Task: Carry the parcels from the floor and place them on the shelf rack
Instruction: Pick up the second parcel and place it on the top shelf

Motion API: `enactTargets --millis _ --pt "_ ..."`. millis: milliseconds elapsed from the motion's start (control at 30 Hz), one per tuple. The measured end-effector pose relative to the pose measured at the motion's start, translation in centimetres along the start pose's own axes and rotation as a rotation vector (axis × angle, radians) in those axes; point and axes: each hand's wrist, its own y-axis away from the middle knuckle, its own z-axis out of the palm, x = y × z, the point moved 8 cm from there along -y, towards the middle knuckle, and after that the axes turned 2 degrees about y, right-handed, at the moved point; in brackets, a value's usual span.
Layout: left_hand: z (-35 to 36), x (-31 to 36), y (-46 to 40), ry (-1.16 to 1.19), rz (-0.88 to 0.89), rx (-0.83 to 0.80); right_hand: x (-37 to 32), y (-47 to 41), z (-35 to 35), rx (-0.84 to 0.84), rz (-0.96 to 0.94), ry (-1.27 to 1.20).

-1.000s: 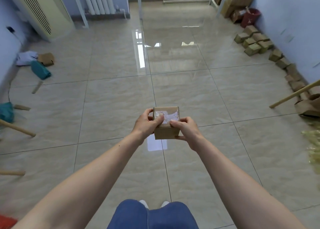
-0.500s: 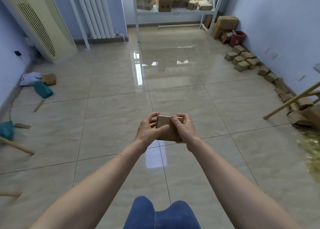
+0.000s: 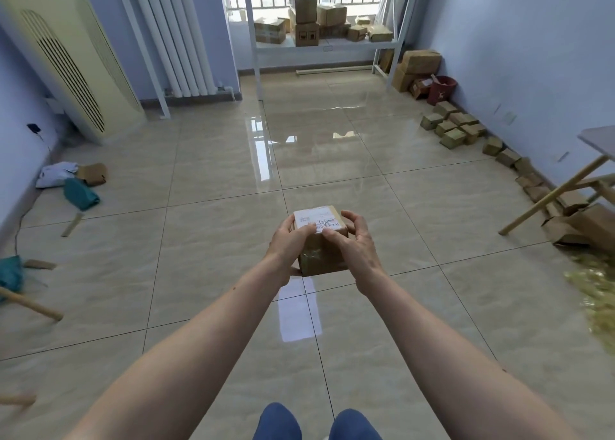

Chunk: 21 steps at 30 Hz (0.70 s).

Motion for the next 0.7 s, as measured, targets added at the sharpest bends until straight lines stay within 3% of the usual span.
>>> enactTargets --millis 133,233,500,700 --pt "-0.3 0.7 0.4 0.048 0.099 0.128 0.5 0.3 -0.2 0.055 0.131 -0.021" --pt "0.0 0.7 0.8 0.044 0.115 0.134 0.7 0.6 0.3 0.044 0.221 -0.062" --pt "-0.4 0.3 1.0 0.119 -0.012 0.106 -0.7 0.7 -1.0 0.042 0.195 -0.162" --pt "-0.5 0.2 2.0 0.202 0.006 0.133 -0.1 1.0 -0.7 0.016 0.232 -0.189"
